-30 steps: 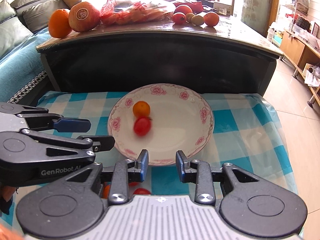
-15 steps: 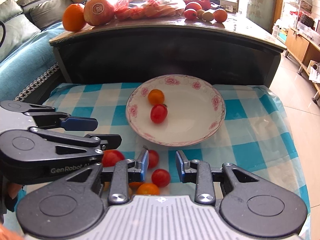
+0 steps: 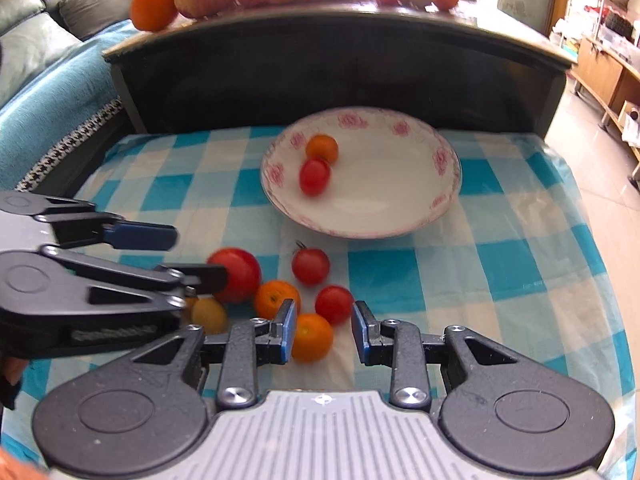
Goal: Organize fruits
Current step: 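Move both open tools back toward the remaining fruit, then grasp a mandarin orange with the right tool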
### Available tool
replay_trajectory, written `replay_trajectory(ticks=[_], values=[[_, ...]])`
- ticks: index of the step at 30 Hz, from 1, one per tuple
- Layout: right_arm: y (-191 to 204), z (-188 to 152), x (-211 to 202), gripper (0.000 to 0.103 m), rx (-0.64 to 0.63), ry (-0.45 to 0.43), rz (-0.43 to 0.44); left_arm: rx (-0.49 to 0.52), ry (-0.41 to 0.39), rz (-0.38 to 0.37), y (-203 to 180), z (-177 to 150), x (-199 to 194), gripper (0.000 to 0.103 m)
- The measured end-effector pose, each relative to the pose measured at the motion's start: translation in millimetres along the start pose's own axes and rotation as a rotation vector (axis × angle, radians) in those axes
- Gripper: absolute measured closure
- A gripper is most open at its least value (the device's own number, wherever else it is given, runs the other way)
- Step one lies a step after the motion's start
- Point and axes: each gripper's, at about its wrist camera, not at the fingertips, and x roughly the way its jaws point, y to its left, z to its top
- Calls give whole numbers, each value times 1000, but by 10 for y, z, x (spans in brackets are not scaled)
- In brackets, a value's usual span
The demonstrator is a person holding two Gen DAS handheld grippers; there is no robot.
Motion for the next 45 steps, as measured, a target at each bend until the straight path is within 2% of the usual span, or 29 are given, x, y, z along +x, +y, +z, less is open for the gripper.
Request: replay_trajectory(ticks=[18,36,45], values=[[37,-4,173,69,72,60,109,-71,51,-29,196,-83,39,43],[-199,16,332,68,265,110,200,-85,63,-37,229,-80,70,39],[-79,8,274,67,148,120,134,-67,78,-41,249,-105,79,39]])
